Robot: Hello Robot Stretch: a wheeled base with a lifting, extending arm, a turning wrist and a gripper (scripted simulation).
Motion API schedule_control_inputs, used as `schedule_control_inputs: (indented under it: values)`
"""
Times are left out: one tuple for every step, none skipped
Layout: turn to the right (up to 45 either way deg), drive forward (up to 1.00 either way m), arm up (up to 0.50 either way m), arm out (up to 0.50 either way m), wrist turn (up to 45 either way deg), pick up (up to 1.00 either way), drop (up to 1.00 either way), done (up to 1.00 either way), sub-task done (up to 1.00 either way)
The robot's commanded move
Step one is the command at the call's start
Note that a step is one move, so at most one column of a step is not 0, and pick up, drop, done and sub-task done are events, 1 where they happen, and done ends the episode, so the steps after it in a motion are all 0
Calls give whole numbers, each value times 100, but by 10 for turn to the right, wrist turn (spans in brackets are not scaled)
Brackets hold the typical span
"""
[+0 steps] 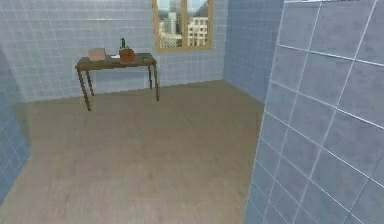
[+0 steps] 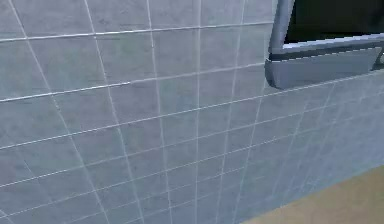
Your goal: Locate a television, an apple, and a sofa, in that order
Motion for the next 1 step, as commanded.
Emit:
schedule_control_inputs:
  values:
    - [-180, 0, 0, 0, 0, 0, 0, 0, 0]
